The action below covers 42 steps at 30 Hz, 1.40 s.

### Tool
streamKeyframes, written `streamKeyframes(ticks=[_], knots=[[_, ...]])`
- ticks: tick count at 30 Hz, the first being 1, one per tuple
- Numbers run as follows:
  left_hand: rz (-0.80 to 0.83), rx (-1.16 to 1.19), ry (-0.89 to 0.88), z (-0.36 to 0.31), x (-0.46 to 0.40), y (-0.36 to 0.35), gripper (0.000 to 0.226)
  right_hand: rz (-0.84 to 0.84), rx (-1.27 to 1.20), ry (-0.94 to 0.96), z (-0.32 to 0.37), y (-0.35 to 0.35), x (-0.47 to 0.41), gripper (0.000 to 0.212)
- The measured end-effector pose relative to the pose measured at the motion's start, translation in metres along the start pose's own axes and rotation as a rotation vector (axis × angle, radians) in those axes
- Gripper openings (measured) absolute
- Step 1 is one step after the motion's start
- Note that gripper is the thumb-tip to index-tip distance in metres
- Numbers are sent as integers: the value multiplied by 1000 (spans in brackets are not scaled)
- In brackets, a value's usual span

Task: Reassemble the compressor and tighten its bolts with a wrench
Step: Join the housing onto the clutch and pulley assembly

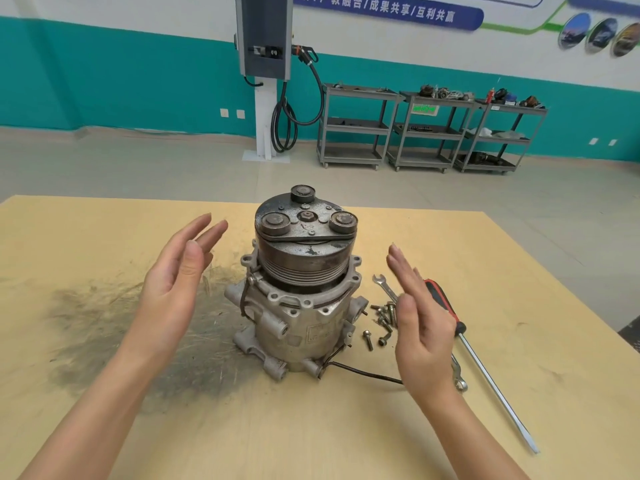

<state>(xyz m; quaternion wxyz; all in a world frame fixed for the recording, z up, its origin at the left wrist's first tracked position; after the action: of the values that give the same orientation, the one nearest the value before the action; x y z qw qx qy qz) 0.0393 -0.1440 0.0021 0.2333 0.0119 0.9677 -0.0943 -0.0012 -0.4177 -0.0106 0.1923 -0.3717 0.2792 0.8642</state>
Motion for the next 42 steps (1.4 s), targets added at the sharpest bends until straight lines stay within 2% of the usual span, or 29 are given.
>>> streamKeyframes(ticks=[7, 9, 12, 14, 17, 19, 21, 22, 25, 26, 30, 33, 36, 38, 42], knots=[[33, -35, -1, -9, 5, -5, 64, 237, -45, -49, 39, -8, -49, 60], [39, -57, 15, -12, 9, -4, 66, 373, 47, 40, 56, -7, -72, 69], [52, -91, 38, -12, 16, -1, 66, 728, 286, 310, 75, -9, -109, 87], [93, -102, 64, -8, 18, 1, 65, 912, 408, 451, 81, -12, -130, 90], [177, -151, 174, 4, 16, 2, 66, 1043, 434, 473, 80, -19, -145, 89], [206, -180, 251, 13, 14, 2, 59, 1074, 419, 469, 75, -22, -145, 86], [194, -197, 271, 17, 11, -1, 63, 1086, 424, 469, 71, -26, -143, 83], [187, -213, 268, 16, 10, -4, 72, 1083, 424, 463, 69, -28, -141, 81], [209, -253, 242, 14, 7, -19, 122, 1045, 403, 433, 66, -31, -137, 74], [203, -278, 228, 13, 7, -25, 129, 1033, 394, 426, 66, -32, -136, 73], [138, -329, 155, 5, 3, -40, 119, 1016, 387, 412, 67, -33, -134, 71], [162, -324, 153, 2, -4, -39, 108, 1013, 373, 408, 67, -32, -134, 70], [201, -345, 155, 6, -9, -31, 120, 1007, 364, 404, 67, -31, -134, 69], [203, -269, 188, 12, -11, -21, 128, 1006, 358, 409, 67, -32, -133, 69], [64, -203, 265, 25, -32, 0, 122, 999, 359, 409, 69, -33, -133, 67]])
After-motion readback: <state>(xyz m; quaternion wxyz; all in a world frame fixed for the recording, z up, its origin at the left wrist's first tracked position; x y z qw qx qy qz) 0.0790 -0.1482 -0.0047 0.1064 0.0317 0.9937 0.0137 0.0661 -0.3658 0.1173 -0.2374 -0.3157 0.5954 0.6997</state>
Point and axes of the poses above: each hand's wrist, its own x-axis away from the middle knuckle, its own y-axis out of the back of the hand, z = x × y, the point moved 2 cm from there along -x, towards the middle knuckle, and after that the axes turned 14 degrees about x, right-handed, at the moved point
